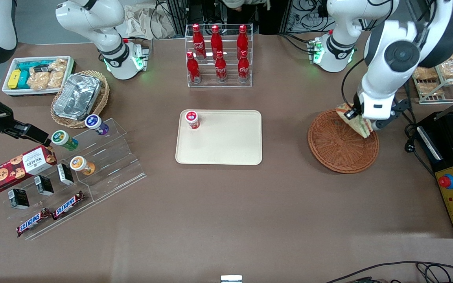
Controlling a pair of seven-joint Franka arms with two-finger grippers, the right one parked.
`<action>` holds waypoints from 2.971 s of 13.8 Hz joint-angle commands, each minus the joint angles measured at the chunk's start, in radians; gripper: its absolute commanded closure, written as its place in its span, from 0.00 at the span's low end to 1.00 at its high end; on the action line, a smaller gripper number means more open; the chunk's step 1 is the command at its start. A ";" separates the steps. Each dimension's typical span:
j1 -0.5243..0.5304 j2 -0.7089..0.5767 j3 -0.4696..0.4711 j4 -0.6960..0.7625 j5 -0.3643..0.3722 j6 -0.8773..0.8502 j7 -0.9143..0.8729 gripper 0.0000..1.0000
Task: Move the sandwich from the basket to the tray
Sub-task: 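Lift the sandwich up out of the basket with the left gripper, then carry the sandwich over the white tray with the left gripper, then lower the sandwich onto the tray and open the left gripper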
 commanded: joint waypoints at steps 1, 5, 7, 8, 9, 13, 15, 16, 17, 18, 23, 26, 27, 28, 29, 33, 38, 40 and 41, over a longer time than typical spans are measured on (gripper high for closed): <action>-0.002 0.017 -0.034 0.151 -0.050 -0.151 0.092 1.00; -0.004 0.020 -0.074 0.295 -0.119 -0.295 0.288 1.00; -0.004 0.025 -0.124 0.296 -0.128 -0.291 0.310 1.00; -0.005 0.045 -0.153 0.299 -0.136 -0.285 0.308 1.00; -0.007 0.060 -0.180 0.300 -0.162 -0.280 0.299 1.00; -0.086 0.126 -0.233 0.297 -0.162 -0.142 0.217 1.00; -0.140 0.170 -0.233 0.293 -0.156 -0.066 0.195 1.00; -0.166 0.198 -0.233 0.293 -0.153 -0.021 0.181 1.00; -0.183 0.227 -0.233 0.293 -0.151 0.029 0.163 1.00; -0.203 0.255 -0.232 0.293 -0.151 0.086 0.149 1.00; -0.290 0.400 -0.230 0.271 -0.007 0.307 0.051 1.00; -0.321 0.474 -0.229 0.262 0.014 0.382 0.029 1.00; -0.333 0.499 -0.227 0.260 0.031 0.404 0.020 1.00; -0.337 0.522 -0.227 0.259 0.053 0.421 -0.001 1.00; -0.352 0.543 -0.227 0.254 0.086 0.436 -0.024 1.00; -0.360 0.614 -0.227 0.198 0.226 0.551 -0.141 1.00; -0.378 0.660 -0.227 0.197 0.281 0.568 -0.189 1.00; -0.376 0.660 -0.227 0.197 0.281 0.568 -0.186 0.97; -0.375 0.660 -0.227 0.197 0.281 0.568 -0.179 0.67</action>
